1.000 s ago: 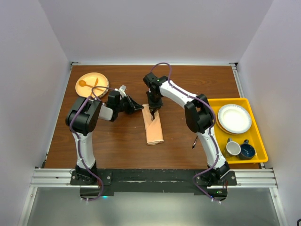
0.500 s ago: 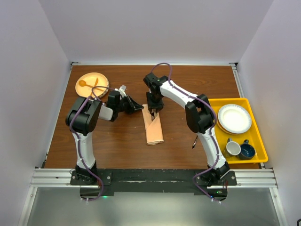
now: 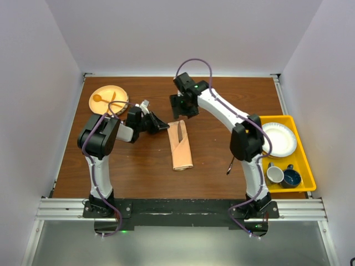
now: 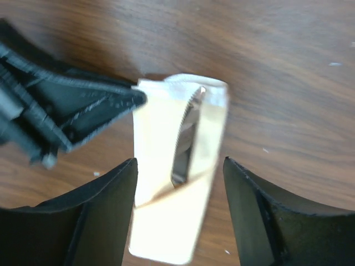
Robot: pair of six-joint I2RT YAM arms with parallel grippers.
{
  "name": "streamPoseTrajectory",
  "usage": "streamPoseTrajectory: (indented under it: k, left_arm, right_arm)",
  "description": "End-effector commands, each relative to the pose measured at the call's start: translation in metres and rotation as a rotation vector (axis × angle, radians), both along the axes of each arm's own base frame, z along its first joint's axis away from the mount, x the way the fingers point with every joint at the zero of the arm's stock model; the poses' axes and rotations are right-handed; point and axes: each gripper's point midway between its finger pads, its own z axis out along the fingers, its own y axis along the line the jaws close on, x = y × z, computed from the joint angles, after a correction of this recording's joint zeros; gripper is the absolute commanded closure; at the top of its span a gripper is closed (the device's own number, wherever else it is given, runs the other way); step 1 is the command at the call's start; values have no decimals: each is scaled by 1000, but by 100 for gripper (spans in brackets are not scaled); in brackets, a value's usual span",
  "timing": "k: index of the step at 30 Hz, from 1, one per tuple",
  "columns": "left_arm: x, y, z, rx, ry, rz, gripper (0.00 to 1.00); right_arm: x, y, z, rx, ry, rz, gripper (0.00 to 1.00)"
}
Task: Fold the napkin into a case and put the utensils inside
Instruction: Insert the knife into the folded napkin, then pick up the spoon from the corner of the board.
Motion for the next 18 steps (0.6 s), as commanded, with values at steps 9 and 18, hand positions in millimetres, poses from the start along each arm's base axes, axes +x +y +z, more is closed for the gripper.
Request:
streamPoseTrajectory:
  k: [9, 18]
  left_arm:
    - [17, 2, 34, 5, -110, 6, 44]
    - [14, 4, 62, 8, -181, 2, 13]
  right_arm:
    - [-42, -165, 26, -157, 26, -245, 35]
    - [-101, -225, -7, -263, 129, -403, 46]
